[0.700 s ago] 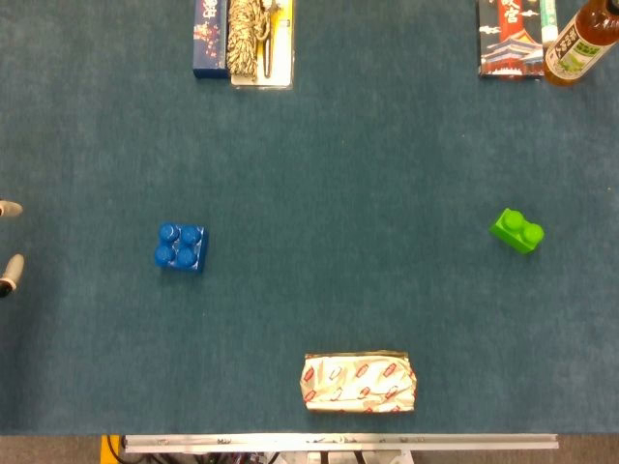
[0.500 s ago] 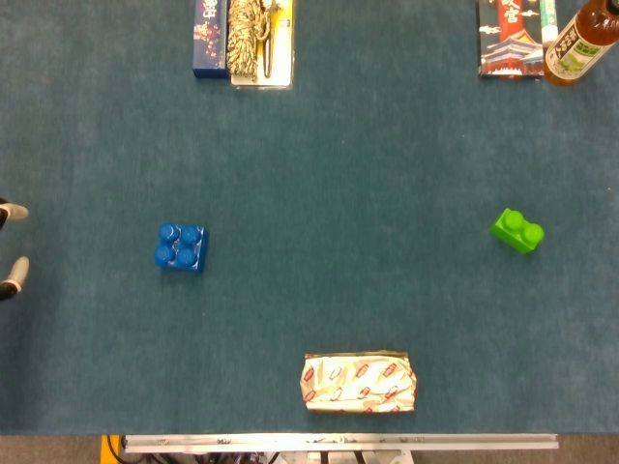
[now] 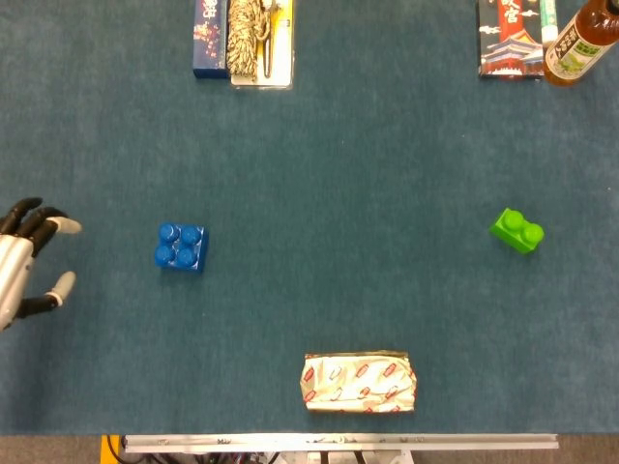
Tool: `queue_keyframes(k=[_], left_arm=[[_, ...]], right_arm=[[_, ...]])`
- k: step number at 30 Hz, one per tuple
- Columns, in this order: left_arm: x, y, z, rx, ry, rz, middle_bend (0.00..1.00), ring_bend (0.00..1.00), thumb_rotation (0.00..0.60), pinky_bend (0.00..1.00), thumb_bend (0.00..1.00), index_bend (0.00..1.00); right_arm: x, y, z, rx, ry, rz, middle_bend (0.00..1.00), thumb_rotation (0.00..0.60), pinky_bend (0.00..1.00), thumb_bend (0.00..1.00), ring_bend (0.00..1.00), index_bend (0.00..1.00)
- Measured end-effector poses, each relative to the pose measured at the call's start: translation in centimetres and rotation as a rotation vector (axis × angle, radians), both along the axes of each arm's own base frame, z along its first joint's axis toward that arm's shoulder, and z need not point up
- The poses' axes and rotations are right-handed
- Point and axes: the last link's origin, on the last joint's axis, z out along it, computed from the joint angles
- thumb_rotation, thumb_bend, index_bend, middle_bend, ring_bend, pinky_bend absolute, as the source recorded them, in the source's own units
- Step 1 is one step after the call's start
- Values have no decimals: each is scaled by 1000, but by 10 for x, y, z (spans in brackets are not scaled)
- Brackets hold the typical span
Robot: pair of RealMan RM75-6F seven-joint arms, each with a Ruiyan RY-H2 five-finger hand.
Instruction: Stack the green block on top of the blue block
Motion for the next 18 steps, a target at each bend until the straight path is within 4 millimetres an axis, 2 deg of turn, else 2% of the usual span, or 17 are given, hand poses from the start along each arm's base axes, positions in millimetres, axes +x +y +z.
queue_keyframes(k=[3, 6, 18], left_arm=[[3, 7, -3, -48, -18, -6, 10, 3, 600, 157, 260, 266], [9, 18, -6, -100, -29, -19, 0, 0, 600, 80, 237, 227], [30, 56, -25, -322, 25, -48, 0, 0, 600, 57, 227, 167]], right_arm=[[1, 0, 1, -4, -4, 3, 351, 600, 283, 256, 251, 392], [0, 0, 1, -9, -4, -2, 351, 600, 283, 256, 251, 393], [-2, 0, 8, -31, -23, -10, 351, 600, 283, 256, 251, 393]])
